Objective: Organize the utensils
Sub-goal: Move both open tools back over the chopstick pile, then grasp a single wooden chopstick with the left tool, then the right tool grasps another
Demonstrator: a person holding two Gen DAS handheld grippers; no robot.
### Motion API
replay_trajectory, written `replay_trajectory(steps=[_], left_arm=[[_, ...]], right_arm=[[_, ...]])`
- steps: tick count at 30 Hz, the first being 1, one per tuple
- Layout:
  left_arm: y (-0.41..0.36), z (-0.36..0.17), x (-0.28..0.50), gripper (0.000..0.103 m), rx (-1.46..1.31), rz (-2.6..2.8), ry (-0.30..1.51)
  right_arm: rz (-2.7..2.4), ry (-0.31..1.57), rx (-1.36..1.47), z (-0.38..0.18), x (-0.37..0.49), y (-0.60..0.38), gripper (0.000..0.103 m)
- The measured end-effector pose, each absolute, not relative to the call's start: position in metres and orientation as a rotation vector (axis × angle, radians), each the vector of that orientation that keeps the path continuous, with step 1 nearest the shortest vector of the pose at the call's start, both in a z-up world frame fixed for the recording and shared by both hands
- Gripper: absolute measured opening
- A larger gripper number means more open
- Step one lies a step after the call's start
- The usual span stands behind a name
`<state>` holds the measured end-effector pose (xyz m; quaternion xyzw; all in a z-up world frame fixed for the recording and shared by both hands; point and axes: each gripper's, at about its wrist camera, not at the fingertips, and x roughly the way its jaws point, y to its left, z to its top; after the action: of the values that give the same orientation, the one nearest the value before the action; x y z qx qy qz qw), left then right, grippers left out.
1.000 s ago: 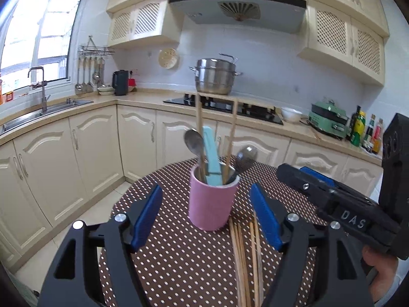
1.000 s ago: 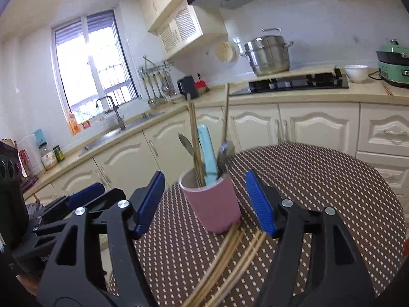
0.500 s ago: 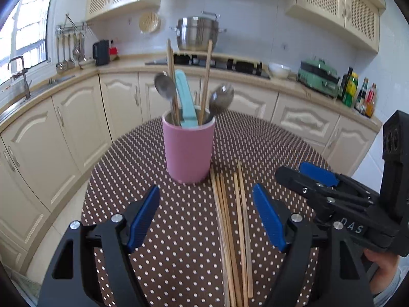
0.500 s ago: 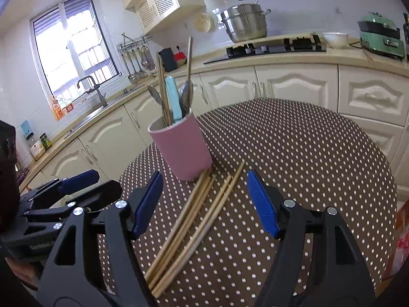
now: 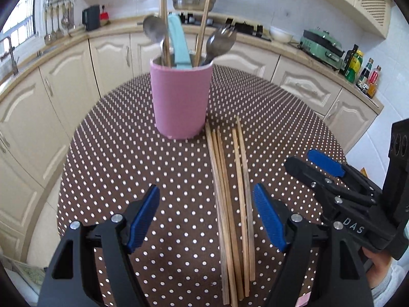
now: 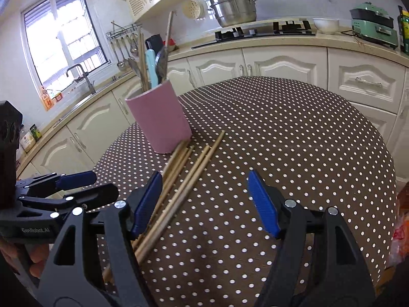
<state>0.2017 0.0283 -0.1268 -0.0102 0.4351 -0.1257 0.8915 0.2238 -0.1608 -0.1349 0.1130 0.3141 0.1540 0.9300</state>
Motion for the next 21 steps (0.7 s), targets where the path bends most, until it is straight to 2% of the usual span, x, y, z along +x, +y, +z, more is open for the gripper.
replay_trajectory(steps=[8, 10, 17, 21], left_arm=[[0.038, -0.151, 0.223, 0.072, -0.077, -0.266, 1.016], [0.037, -0.157, 0.228, 0.059, -0.083, -0.276, 1.046], [0.024, -0.167, 0.246, 0.039, -0.136, -0.330, 1.093], [0.016, -0.173, 0.255, 0.016, -0.145, -0.330, 1.123]], right_arm=[[0.315, 0.700, 0.265, -0.150, 0.231, -0.165, 0.069], [0.318, 0.721, 0.285, -0.154, 0.234, -0.167, 0.069], [0.316, 0.746, 0.324, -0.157, 0.239, -0.172, 0.069], [0.318, 0.757, 0.330, -0.159, 0.241, -0.176, 0.069]])
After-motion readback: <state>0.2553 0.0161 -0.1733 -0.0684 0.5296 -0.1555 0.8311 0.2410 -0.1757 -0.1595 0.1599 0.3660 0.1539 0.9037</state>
